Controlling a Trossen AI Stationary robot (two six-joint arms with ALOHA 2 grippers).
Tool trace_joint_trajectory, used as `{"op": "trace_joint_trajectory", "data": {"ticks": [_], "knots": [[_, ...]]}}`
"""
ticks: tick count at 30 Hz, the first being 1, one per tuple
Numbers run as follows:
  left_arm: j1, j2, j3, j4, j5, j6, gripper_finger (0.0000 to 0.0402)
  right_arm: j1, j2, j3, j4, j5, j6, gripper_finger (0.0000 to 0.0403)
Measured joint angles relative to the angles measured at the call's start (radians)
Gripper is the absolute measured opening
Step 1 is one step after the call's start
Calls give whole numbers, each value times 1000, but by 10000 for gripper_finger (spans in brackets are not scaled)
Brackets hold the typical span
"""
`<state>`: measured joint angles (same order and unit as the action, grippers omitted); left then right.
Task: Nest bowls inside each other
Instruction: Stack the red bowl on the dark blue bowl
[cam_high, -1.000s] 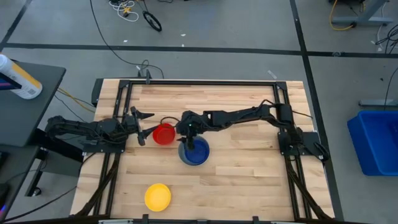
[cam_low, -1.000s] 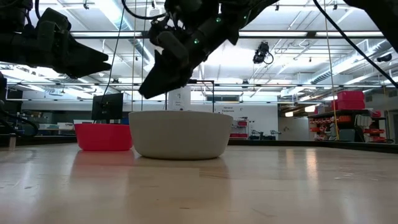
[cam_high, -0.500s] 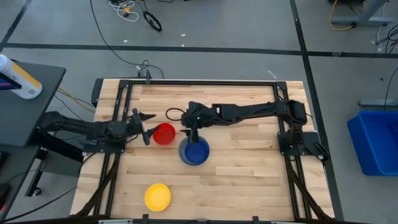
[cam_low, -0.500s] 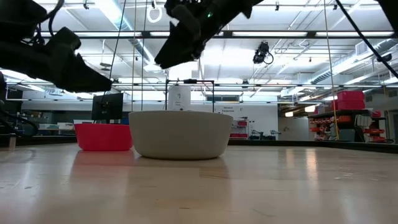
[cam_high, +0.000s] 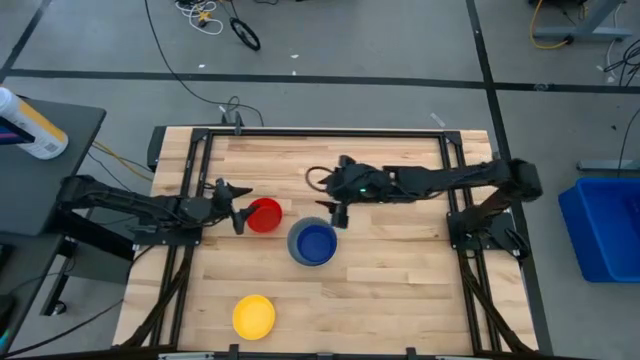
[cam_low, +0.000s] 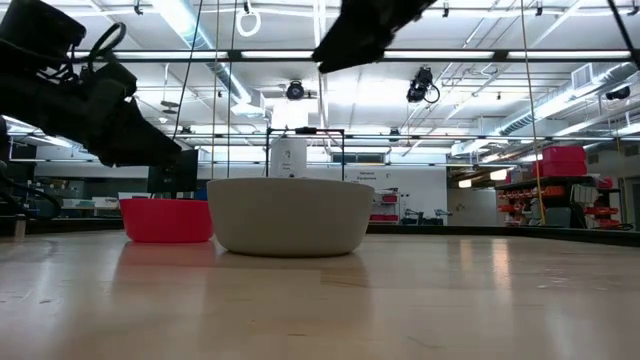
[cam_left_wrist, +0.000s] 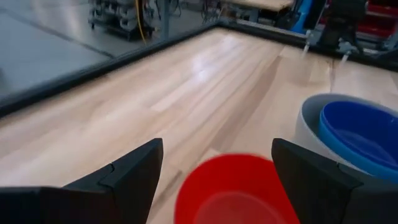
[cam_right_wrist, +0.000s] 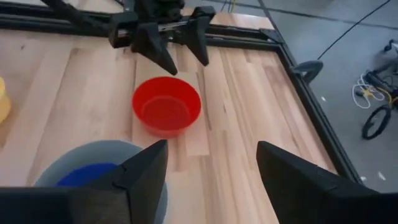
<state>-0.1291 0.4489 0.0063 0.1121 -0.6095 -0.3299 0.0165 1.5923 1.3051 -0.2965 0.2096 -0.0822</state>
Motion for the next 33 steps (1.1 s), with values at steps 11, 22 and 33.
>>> {"op": "trace_joint_trajectory", "data": {"ticks": [11, 22, 33], "knots": [[0, 51, 0, 0, 49, -159, 307, 88, -178, -209, 113, 1, 56, 244], [0, 99, 0, -12, 39, -214, 307, 242, -222, -348, 440, -139, -91, 224], [0, 127, 0, 40, -4, -171, 307, 251, -227, -688, 907, 2, -72, 183]]}}
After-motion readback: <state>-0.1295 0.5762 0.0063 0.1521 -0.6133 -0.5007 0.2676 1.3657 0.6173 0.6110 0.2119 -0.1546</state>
